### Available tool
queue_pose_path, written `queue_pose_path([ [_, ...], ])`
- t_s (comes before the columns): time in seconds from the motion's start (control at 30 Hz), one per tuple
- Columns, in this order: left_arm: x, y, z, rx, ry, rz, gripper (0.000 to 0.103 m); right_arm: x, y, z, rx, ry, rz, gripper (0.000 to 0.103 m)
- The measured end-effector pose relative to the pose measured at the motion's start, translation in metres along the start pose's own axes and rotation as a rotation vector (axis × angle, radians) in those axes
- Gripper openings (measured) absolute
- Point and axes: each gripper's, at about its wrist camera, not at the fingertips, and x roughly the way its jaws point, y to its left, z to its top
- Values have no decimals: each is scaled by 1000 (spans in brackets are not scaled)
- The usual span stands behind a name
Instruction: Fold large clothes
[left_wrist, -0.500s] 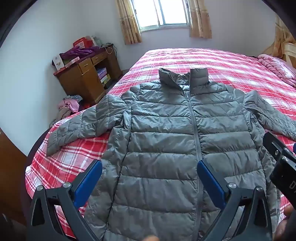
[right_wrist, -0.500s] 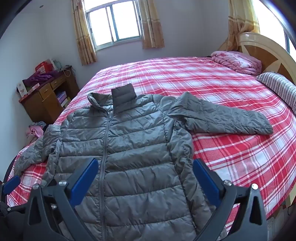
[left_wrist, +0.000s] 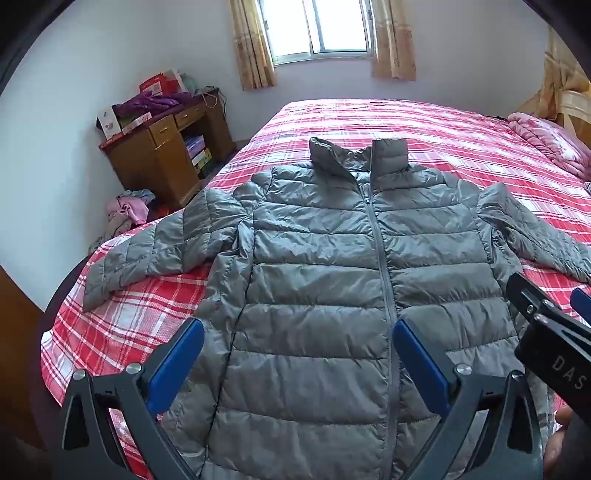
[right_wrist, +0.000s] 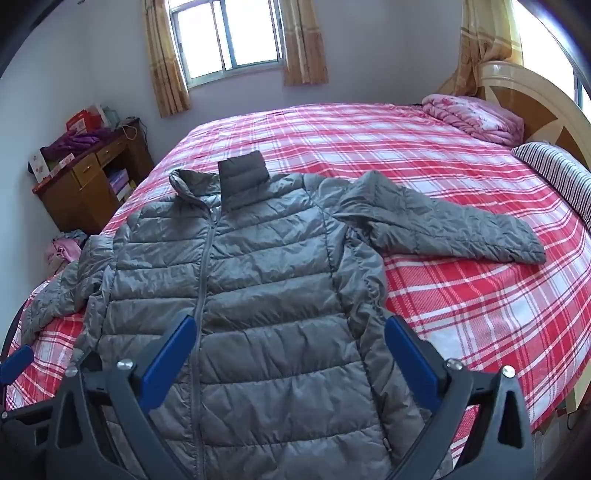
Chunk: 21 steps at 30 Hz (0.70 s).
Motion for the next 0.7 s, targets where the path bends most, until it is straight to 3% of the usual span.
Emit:
queue_pose_path([
  [0.7, 0, 5, 0, -22, 7, -35, 102, -4, 5, 1, -17, -8, -13, 103],
])
